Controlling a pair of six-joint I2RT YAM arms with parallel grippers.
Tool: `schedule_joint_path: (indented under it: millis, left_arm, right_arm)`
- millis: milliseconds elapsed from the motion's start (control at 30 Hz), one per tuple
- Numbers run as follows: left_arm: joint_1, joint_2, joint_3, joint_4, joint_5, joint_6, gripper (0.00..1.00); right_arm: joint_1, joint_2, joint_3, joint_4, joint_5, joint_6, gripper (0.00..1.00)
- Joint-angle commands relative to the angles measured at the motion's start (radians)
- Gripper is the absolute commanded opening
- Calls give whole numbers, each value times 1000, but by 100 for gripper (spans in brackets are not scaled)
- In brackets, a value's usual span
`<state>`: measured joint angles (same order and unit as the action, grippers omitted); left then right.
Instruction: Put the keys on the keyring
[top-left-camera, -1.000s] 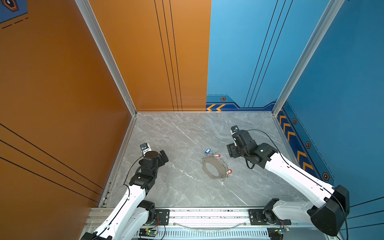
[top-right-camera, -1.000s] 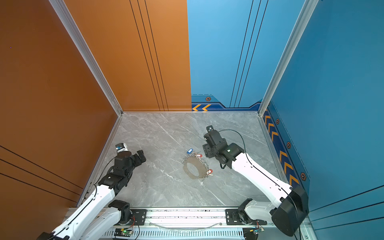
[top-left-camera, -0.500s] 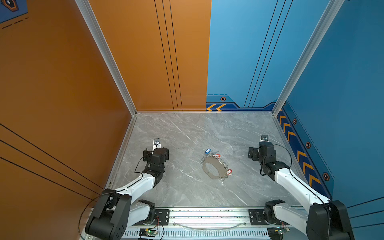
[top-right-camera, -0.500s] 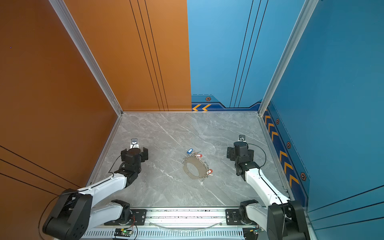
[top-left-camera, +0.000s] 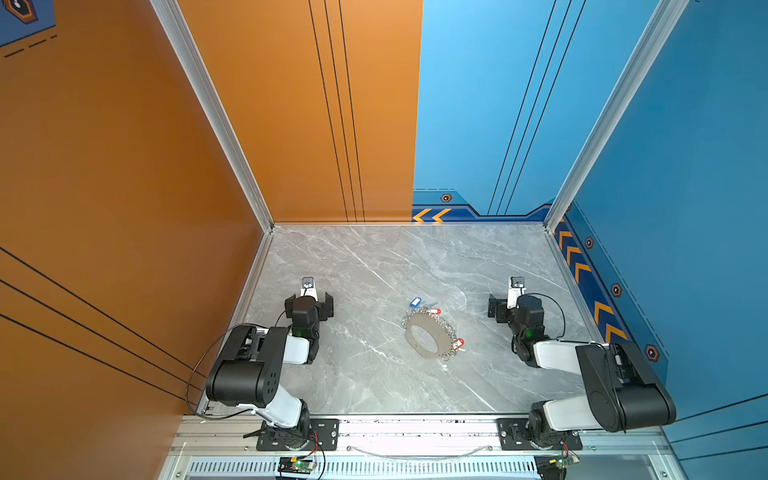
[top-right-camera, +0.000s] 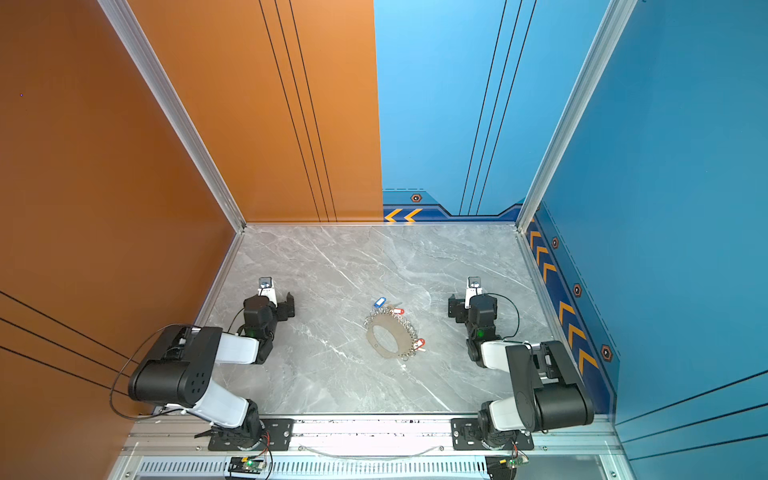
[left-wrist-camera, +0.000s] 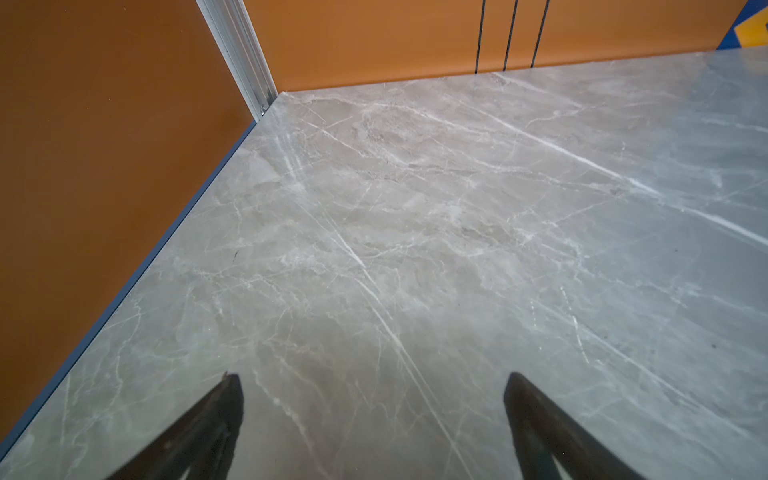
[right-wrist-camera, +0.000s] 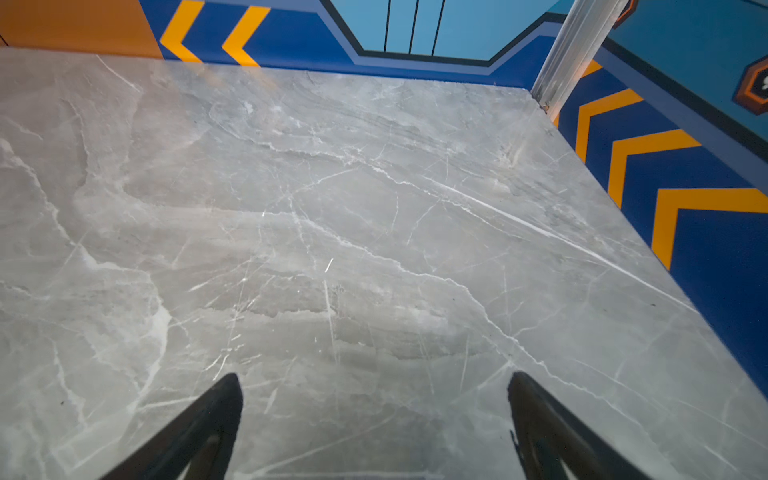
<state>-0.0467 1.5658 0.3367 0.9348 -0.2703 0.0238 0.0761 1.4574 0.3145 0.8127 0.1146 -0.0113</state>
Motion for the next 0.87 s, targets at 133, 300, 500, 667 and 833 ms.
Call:
schedule_joint_path:
  millis: [133,300,500,667,833]
  left_arm:
    - [5,-4,29,12,26,-36,98]
    - [5,-5,29,12,24,-37,98]
    - [4,-4,29,12,24,-37,98]
    - [4,-3,30,12,23,-37,98]
    - [4,-4,29,12,24,-38,98]
  right_arm:
    - [-39,89,43,126,36,69,100]
    - [-8,85,45,115,191,86,100]
    - [-10,89,43,128,182,82,100]
    - [-16,89,48,116,163,84,100]
    - [-13,88,42,128,171,84,100]
